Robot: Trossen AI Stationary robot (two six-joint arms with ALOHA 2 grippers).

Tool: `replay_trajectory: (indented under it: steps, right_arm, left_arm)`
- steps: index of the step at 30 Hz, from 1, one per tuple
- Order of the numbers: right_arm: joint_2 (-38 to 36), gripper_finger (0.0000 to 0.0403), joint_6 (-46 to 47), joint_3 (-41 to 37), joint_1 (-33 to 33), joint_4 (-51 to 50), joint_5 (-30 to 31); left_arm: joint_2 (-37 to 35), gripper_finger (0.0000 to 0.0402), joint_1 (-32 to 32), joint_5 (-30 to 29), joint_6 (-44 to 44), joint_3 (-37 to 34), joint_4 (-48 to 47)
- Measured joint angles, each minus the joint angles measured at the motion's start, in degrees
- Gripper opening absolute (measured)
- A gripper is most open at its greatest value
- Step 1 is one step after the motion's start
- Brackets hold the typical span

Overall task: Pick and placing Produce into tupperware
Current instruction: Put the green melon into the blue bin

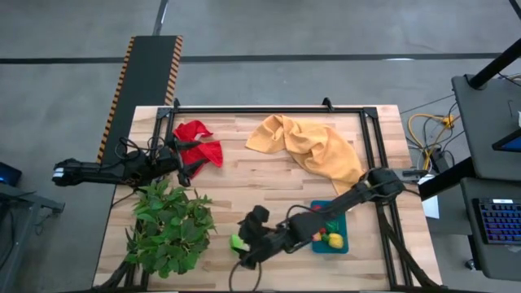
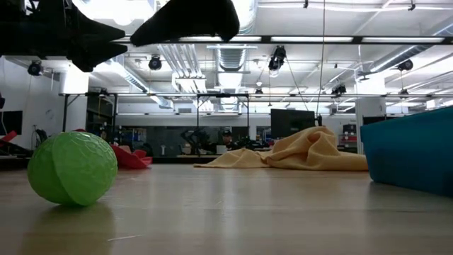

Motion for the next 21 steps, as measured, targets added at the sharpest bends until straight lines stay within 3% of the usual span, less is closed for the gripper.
replay_trajectory:
  steps: [5,15,21]
  right_arm:
    - [3.5,0.0368,7.2,4.7,-1.5,-5.7,-5.9]
    - [12.9,0.0368,9.3,13.0,-1.7,-10.4,-6.4]
    - [14.1,0.0368,12.6,12.8,-2.2,-11.6,-6.3]
  left_arm:
    - [0.0,0.0288,0.0,0.0,0.0,0.0,-0.1]
    - [0.0,0.0288,0.0,0.0,0.0,0.0,-0.2]
    - [0.0,0.0288,0.0,0.0,0.0,-0.1,-0.2]
